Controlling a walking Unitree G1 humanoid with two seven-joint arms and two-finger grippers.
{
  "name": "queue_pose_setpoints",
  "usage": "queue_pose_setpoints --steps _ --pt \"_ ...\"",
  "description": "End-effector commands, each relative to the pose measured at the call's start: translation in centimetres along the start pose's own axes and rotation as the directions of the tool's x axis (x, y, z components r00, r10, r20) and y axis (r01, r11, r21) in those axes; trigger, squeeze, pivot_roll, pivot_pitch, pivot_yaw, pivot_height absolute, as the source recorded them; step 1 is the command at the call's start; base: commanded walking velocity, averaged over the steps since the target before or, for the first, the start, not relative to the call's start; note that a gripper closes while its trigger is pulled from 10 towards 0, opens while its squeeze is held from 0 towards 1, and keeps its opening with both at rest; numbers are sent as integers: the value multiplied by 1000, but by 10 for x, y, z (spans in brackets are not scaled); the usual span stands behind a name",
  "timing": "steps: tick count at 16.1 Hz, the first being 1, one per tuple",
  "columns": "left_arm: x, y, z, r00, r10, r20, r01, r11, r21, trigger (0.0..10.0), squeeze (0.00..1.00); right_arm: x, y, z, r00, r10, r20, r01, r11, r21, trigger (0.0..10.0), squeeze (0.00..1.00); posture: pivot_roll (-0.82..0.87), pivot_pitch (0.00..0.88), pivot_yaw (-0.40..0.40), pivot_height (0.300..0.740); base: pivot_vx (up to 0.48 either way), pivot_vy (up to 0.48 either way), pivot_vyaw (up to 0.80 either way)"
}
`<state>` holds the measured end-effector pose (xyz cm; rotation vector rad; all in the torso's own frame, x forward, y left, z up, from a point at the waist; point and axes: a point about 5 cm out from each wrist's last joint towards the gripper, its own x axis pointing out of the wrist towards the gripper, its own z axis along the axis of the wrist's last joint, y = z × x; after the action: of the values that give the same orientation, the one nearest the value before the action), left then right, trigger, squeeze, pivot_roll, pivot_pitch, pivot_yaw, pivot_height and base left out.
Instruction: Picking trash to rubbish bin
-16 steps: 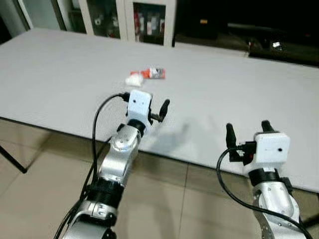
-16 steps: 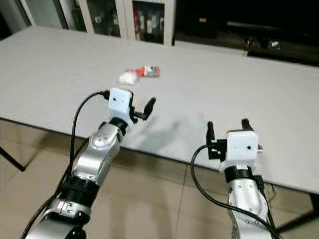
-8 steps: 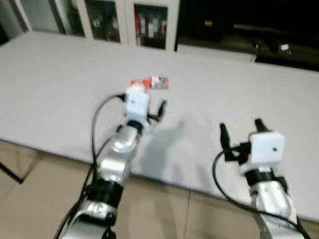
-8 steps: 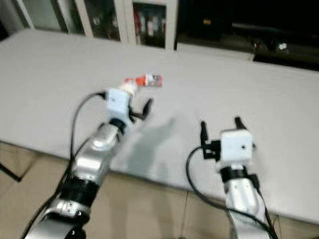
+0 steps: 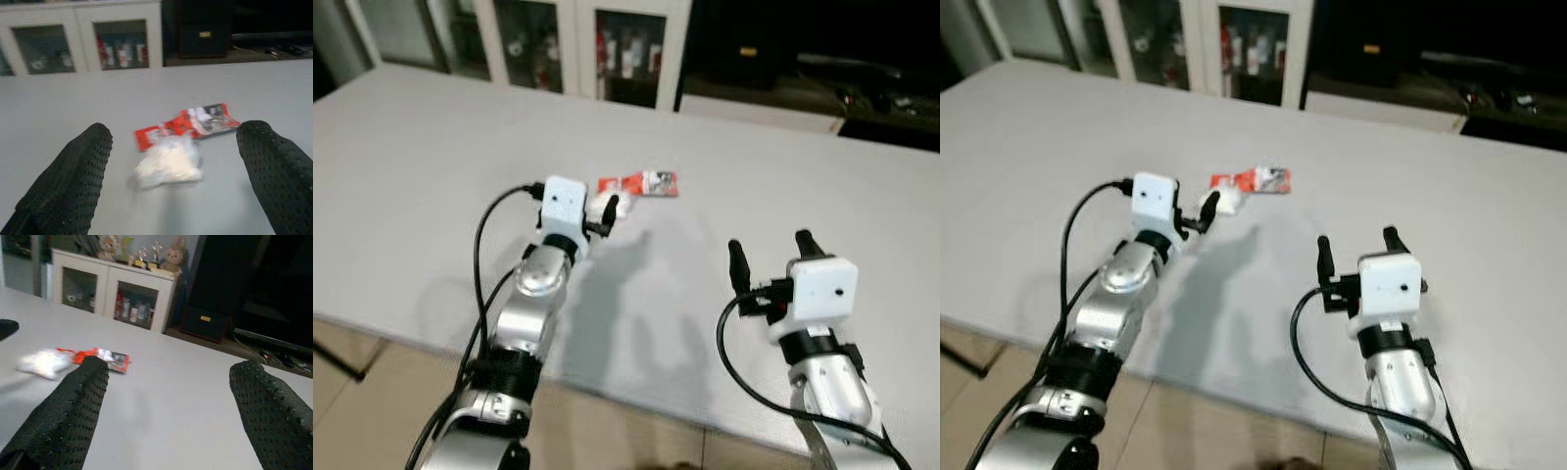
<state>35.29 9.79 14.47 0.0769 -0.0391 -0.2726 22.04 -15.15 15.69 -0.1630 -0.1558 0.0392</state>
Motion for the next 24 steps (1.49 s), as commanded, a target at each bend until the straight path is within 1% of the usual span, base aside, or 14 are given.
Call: queue_pose_setpoints --steps 1,3,5,8,11,13,15,17,19,22,24 --pt "3 1 5 1000 -3 11 3 1000 25 10000 0 1 -2 3 1000 -10 16 10 1000 -7 10000 0 74 87 -29 740 412 247 0" --pt "4 -1 4 1000 -6 4 6 1000 22 10000 0 1 -1 4 1000 -12 16 12 1000 -7 10000 0 74 88 -28 740 403 259 0" --pt "5 -2 3 1000 -5 0 5 1000 12 10000 0 1 -1 4 1000 -12 16 12 1000 -5 10000 0 74 88 -28 740 0 0 0" --pt "6 -4 2 1000 -20 -3 20 1000 18 10000 0 1 -1 4 1000 -12 16 12 1000 -4 10000 0 74 88 -28 740 0 0 0" --pt "6 -6 -4 998 -45 -33 45 999 12 10000 0 -1 -2 4 1000 -20 13 20 1000 -3 10000 0 67 91 -24 740 0 0 0" --pt "8 -11 -9 994 -87 -66 88 996 13 10000 0 -1 -4 4 999 -35 10 35 999 -6 10000 0 56 96 -24 740 0 0 0" --pt "10 -21 -10 987 -143 -79 144 990 10 10000 0 -3 -6 4 999 -51 8 51 999 -10 10000 0 56 96 -24 740 0 0 0" --pt "11 -30 -8 979 -195 -54 196 980 17 10000 0 -4 -7 5 998 -63 8 64 998 -10 10000 0 37 101 -12 740 0 0 0" --pt "12 -34 -8 976 -209 -61 210 977 20 10000 0 -5 -7 4 996 -84 -2 84 996 1 10000 0 26 103 -3 740 0 0 0" --pt "13 -36 -11 973 -221 -69 223 975 19 10000 0 -8 -9 3 995 -96 -9 96 995 -8 10000 0 20 103 0 740 0 0 -800" --pt "13 -39 -10 970 -233 -65 235 972 19 10000 0 -9 -9 4 995 -102 -9 102 995 -11 10000 0 13 104 3 740 0 0 -253"
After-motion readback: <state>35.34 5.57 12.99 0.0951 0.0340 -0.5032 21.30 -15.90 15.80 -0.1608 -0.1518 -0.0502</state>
